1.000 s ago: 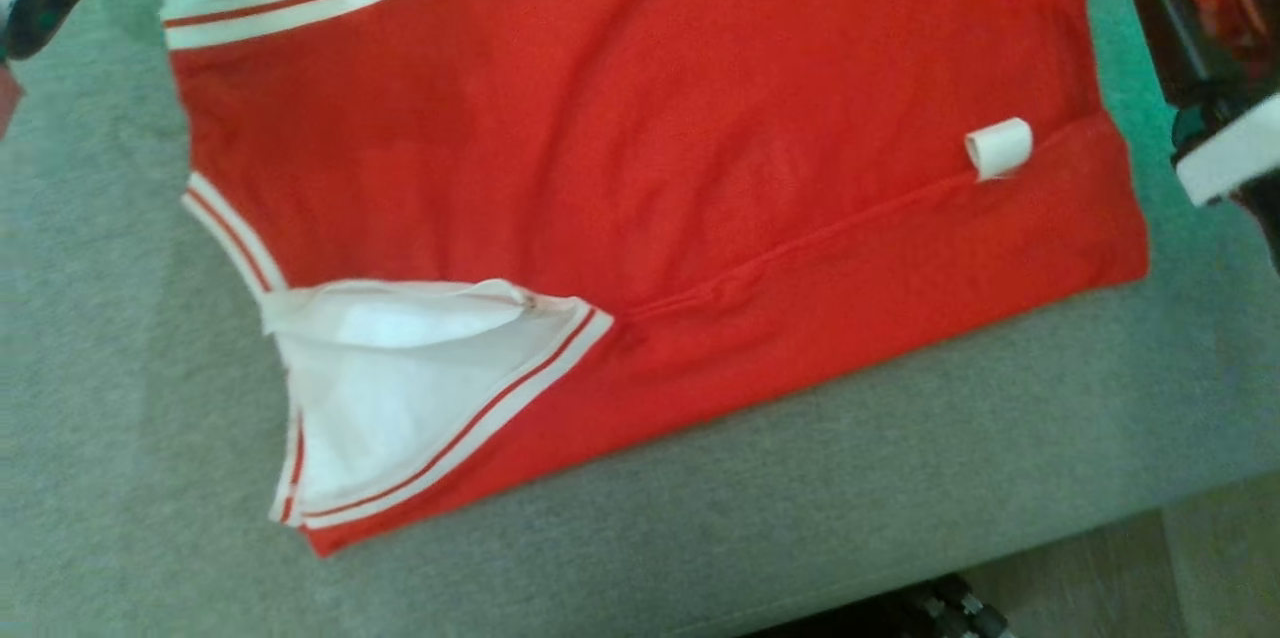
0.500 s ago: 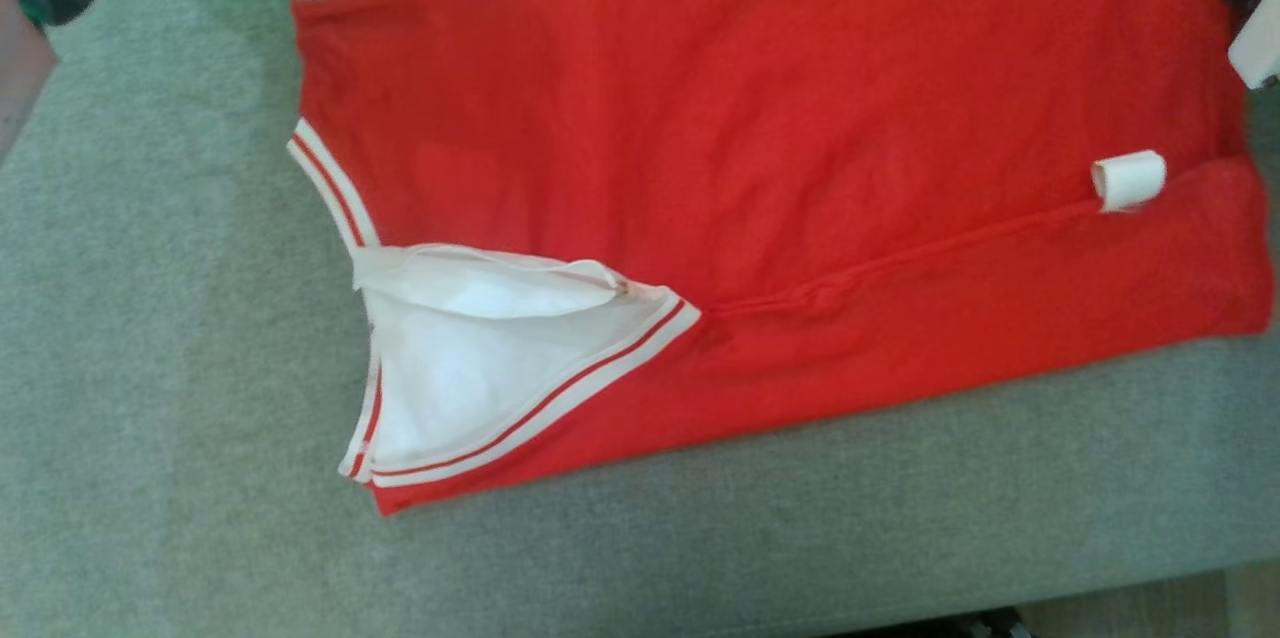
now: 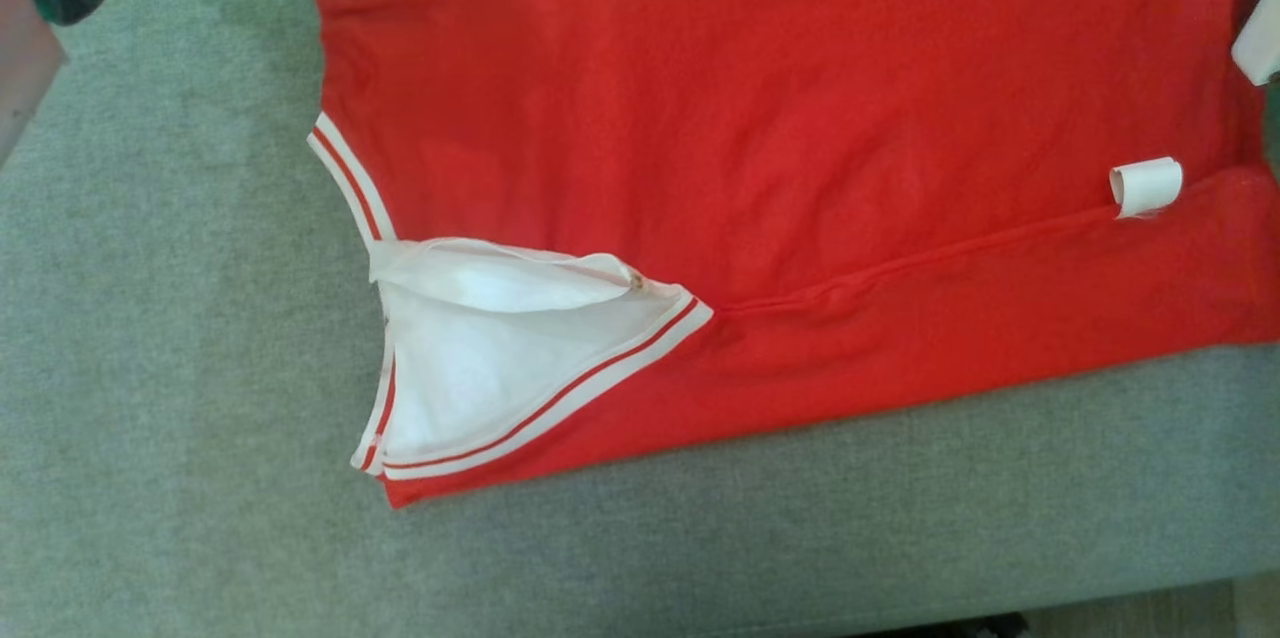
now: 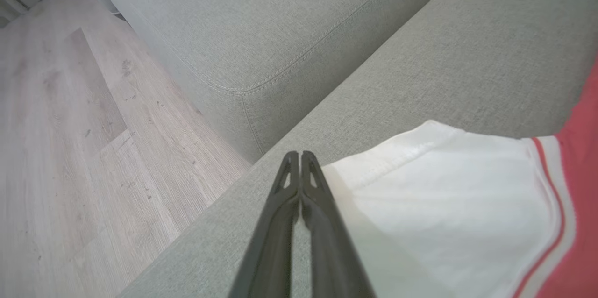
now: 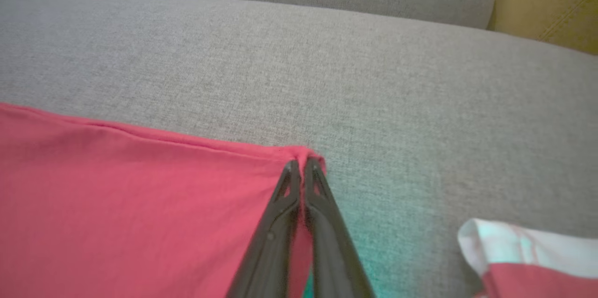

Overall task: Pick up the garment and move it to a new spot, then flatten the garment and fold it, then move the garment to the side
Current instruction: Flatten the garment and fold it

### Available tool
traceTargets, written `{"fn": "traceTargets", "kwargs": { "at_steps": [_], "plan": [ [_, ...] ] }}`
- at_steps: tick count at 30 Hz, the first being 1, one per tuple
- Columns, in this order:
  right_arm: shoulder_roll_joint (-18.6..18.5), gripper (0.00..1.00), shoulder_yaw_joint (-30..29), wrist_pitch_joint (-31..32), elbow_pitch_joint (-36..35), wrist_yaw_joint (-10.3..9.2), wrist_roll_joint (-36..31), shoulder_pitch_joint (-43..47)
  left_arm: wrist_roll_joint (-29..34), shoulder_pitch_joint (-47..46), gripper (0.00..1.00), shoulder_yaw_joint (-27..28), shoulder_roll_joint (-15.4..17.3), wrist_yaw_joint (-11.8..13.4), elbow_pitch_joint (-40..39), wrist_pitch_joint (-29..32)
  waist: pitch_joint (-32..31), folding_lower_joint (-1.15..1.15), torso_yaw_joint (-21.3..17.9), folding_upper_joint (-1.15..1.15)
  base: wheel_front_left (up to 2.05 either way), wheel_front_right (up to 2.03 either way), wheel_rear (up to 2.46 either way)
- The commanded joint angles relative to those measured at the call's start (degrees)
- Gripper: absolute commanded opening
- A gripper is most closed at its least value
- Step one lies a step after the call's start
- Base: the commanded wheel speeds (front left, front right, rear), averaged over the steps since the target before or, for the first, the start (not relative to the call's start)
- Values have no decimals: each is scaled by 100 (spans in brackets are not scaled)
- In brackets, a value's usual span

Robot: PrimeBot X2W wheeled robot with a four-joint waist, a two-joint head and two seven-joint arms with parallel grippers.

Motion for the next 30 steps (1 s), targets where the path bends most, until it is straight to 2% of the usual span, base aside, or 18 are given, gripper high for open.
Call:
{"fn": "traceTargets", "kwargs": {
  "at_steps": [1,10,16,20,24,25,27,28,30],
  "plan": [
    [-255,0,65,-157,-38,-4,28,-22,12,-398,0,202,196,10,-29,-124,-4,0,-2,0,0,0,0],
    [-322,0,103,-1376,97,-4,319,-367,554,-692,0,204,97,59,360,-1391,-244,0,13,0,0,0,0],
    [-427,0,236,-1712,-108,-4,663,-3,253,-289,0,185,65,44,308,-1567,-547,0,64,0,0,0,0],
    [-543,0,319,-1922,-248,-4,758,354,111,211,0,118,295,76,-140,-1655,-739,0,76,0,0,0,0],
    [-633,0,293,-2089,-302,-4,820,725,13,836,0,80,648,352,-945,-1763,-910,0,124,0,0,0,0],
    [-633,0,293,-2089,-302,-4,820,725,13,836,0,80,648,352,-945,-1763,-910,0,124,0,0,0,0],
    [-692,0,192,-2165,-326,-4,856,1048,-61,1339,0,52,919,652,-1669,-1838,-1019,0,202,0,0,0,0],
    [-692,0,192,-2165,-326,-4,856,1048,-61,1339,0,52,919,652,-1669,-1838,-1019,0,202,0,0,0,0],
    [-732,0,88,-2192,-336,-4,863,1268,-121,1679,0,24,1086,859,-2144,-1880,-1072,0,249,0,0,0,0]
  ]
}}
